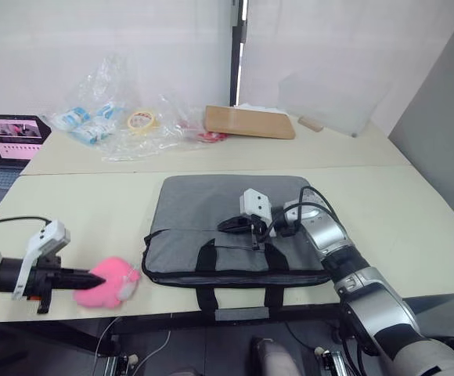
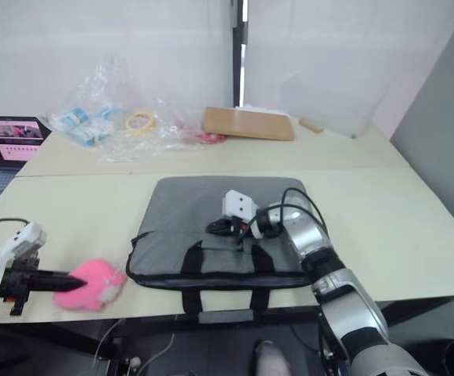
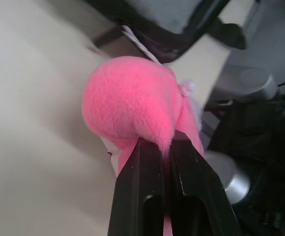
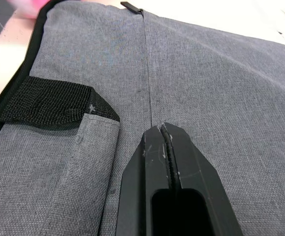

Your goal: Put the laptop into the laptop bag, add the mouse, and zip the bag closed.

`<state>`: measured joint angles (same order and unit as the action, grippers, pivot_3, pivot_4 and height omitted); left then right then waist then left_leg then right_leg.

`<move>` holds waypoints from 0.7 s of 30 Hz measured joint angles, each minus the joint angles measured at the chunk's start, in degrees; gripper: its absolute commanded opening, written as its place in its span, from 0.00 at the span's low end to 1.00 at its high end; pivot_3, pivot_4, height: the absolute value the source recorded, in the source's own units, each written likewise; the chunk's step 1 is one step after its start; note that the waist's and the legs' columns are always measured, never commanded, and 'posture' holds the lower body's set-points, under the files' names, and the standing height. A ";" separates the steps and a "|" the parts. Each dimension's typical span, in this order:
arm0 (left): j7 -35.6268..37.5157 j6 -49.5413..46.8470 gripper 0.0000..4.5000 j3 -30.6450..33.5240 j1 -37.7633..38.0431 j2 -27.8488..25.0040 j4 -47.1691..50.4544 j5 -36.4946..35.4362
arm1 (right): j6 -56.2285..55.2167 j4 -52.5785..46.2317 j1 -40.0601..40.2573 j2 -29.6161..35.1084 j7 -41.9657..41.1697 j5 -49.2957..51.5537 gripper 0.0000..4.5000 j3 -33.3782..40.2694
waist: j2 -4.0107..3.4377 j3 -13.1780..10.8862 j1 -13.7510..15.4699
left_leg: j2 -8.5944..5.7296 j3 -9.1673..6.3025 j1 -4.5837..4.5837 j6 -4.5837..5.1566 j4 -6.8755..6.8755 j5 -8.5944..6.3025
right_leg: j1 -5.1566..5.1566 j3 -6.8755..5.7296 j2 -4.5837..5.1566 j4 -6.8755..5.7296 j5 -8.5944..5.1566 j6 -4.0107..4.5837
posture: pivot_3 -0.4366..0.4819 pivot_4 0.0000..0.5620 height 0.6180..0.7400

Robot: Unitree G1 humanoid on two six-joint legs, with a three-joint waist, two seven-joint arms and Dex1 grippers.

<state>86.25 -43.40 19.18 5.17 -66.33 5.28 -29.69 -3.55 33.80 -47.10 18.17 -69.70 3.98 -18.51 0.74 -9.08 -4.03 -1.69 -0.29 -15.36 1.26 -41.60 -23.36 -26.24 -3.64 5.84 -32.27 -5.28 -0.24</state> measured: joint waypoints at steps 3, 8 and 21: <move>-1.06 -3.57 0.00 2.35 4.73 0.51 6.92 -3.09 | 0.00 0.14 -0.07 -0.38 0.03 -0.35 0.00 0.04 | 0.04 0.03 0.00 | 0.20 0.06 0.03 -0.15 0.02 -0.08 | 0.04 0.15 -0.28 -0.03 -0.07 0.11 | 0.48 0.27 1.00; -3.50 -6.65 0.00 3.00 8.15 2.01 13.79 -6.64 | -0.02 1.07 -0.92 -1.06 0.10 -0.44 0.00 -0.02 | 0.07 0.05 0.01 | 0.44 0.12 0.15 -0.45 0.33 -0.02 | 0.02 0.14 -0.54 -0.11 -0.25 0.44 | 0.48 0.27 1.00; -8.00 -8.04 0.00 -3.08 6.82 4.64 17.78 -9.86 | -0.04 2.76 -1.80 -1.64 0.11 -0.54 0.00 0.03 | 0.14 0.08 0.07 | 0.52 0.14 0.39 -0.55 0.62 0.04 | 0.03 0.16 -0.58 -0.35 -0.41 0.67 | 0.48 0.27 1.00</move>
<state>78.25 -51.44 16.10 11.99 -61.69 23.06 -39.55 -3.59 36.55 -48.90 16.52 -69.59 3.44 -18.48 0.87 -8.99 -3.96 -1.18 -0.15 -14.97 0.71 -40.98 -23.32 -26.21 -3.49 5.26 -32.62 -5.69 0.43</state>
